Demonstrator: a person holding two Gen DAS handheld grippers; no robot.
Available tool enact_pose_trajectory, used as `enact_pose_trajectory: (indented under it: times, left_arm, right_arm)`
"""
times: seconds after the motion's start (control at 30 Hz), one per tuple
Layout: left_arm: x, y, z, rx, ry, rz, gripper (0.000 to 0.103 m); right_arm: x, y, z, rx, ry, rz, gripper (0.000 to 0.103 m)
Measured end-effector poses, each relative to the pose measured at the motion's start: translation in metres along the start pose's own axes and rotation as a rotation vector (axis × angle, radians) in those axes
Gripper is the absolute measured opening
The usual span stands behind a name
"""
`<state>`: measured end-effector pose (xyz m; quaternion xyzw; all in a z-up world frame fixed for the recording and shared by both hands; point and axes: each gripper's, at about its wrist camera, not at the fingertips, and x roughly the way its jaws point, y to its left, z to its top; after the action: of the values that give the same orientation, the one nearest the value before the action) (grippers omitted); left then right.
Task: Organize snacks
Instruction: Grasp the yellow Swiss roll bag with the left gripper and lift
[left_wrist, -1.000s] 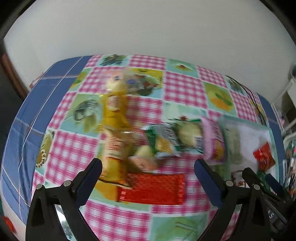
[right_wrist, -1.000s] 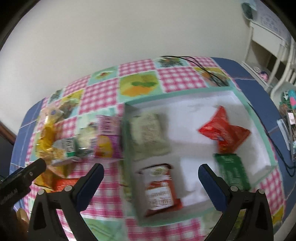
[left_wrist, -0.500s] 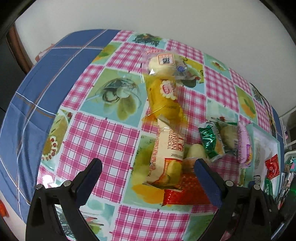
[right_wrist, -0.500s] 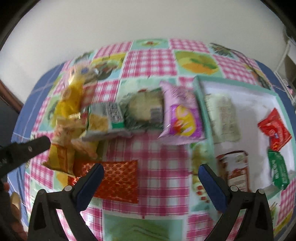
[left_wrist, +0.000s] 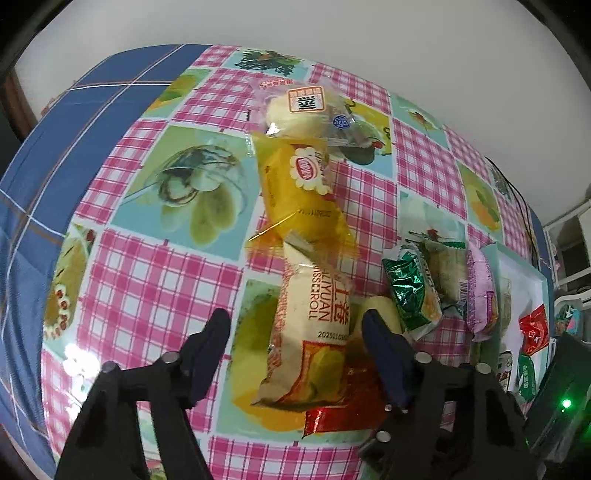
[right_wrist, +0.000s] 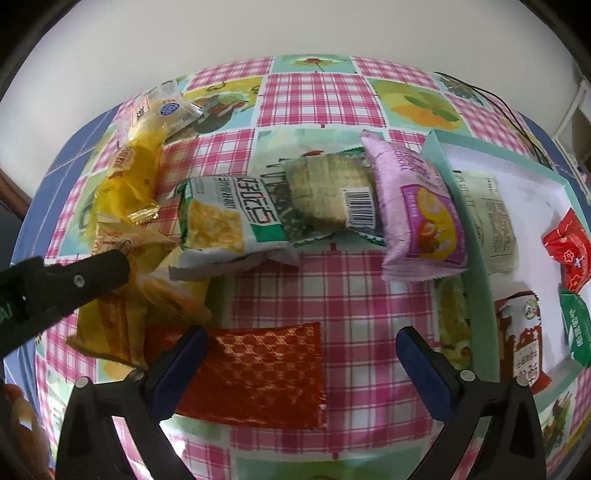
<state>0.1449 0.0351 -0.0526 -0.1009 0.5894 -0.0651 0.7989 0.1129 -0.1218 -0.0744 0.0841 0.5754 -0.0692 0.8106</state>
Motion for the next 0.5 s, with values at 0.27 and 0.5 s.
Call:
enact_pose_trajectory:
  times: [0.27,0.5]
  left_arm:
    - [0.009,0.01,-0.001,-0.047,0.035,-0.05,0.036]
    - [-0.002,0.029,-0.008,-0.083,0.045,0.005,0.034]
  right_arm:
    - [0.006,0.018,0.004,0.0,-0.022,-0.008,0.103]
    - [0.014,0.047,-0.002,-0.083,-0.019,-0.023,0.103]
